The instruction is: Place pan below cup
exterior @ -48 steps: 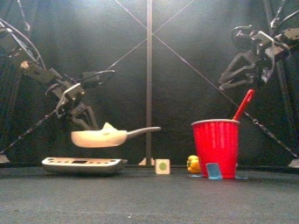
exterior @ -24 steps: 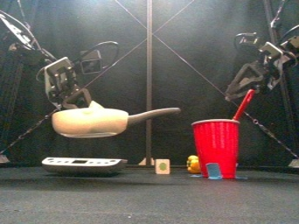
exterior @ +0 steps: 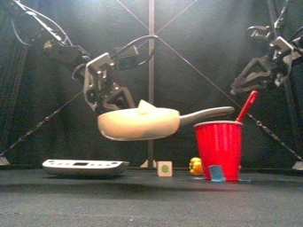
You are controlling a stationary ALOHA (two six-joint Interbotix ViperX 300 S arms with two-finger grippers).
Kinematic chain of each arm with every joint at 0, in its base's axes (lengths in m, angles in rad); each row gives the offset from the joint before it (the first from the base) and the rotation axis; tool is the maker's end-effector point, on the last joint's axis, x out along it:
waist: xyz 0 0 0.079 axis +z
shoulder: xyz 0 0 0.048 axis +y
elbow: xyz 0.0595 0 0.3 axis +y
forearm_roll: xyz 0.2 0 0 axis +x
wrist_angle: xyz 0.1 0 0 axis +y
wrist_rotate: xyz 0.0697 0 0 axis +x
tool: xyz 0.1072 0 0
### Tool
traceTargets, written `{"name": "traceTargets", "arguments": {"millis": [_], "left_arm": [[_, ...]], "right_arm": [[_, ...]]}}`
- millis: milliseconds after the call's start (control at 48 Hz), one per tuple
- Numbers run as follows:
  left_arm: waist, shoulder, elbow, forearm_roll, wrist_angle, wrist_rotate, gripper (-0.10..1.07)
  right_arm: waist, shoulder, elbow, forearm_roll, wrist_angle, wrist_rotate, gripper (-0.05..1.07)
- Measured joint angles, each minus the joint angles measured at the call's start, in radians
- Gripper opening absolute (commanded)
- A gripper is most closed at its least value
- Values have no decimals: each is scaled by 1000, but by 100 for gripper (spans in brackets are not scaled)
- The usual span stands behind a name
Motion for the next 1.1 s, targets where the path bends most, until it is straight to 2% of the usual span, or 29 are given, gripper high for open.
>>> {"name": "traceTargets", "arguments": {"millis": [229, 667, 896, 1104], "left_arm": [[-60, 100, -106, -2, 2, 2, 39], [-78, 262, -301, -18, 23, 0, 39], [-78, 307, -360, -66, 54, 0, 39], [-77, 331, -374, -80, 83, 0, 39]], "right_arm": [[0, 0, 3, 3, -6, 2, 74], [0, -2, 9, -2, -8, 0, 74], [0, -2, 9, -2, -6, 0, 74], [-2, -2, 8, 0, -8, 0, 74]]}}
